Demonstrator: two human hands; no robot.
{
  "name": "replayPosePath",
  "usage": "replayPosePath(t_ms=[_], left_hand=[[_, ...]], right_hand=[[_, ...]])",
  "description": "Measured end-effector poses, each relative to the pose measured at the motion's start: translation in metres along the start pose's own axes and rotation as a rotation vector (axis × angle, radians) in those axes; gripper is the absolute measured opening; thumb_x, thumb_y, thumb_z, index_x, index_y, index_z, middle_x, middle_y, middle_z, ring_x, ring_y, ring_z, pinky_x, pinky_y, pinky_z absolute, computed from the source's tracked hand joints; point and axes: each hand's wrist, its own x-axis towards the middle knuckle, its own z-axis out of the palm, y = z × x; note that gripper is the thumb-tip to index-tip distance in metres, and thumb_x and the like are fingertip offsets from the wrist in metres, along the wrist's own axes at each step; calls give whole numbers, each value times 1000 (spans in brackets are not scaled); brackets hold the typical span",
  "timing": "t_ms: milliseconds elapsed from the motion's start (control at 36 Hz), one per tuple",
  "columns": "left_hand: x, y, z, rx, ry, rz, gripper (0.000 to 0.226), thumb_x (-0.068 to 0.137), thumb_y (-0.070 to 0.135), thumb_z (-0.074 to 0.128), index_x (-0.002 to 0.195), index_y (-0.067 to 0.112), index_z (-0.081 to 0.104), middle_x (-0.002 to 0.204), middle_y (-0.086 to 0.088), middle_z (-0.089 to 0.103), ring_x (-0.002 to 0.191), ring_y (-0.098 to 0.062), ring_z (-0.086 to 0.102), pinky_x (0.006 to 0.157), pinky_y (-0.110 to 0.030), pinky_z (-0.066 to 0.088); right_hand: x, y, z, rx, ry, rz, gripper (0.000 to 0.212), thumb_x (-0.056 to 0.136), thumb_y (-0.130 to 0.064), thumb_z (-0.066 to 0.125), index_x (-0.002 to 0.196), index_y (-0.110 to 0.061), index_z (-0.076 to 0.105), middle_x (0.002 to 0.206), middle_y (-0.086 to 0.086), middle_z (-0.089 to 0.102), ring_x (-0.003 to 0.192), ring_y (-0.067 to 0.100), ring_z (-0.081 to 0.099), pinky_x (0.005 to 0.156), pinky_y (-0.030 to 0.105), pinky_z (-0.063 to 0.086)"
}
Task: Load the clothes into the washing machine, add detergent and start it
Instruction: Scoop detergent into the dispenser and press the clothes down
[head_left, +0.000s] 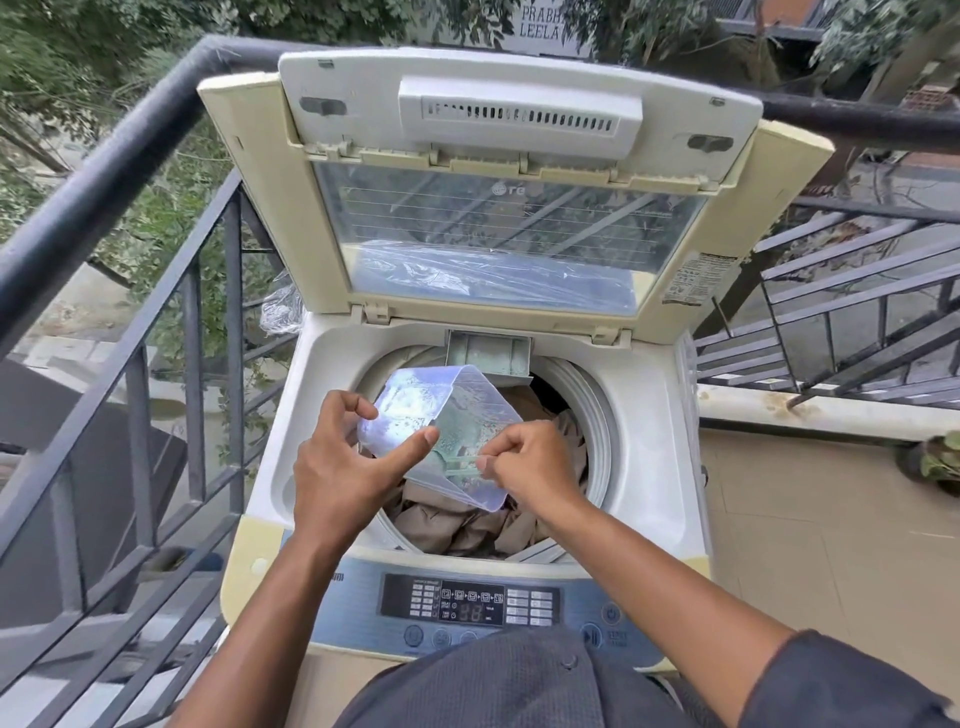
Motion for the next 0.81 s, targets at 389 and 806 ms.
replayPosePath(t_ms=[389,806], left_hand=[[15,-28,3,-106,49,-205,67,51,87,77,96,43,54,107,11,75,96,-28,72,78,-54,56],[41,-46,23,-314,-4,-422,81,49,77,87,107,26,62,116,-2,72,96,-14,67,93,-51,60]], right_hand=[[11,7,-12,494,-17,245,4,87,2,76,90,3,75,85,23,77,50,12,54,41,20,37],[42,-8,-39,678,-2,257,8,87,7,72,92,1,75,75,14,76,52,10,57,42,19,38]])
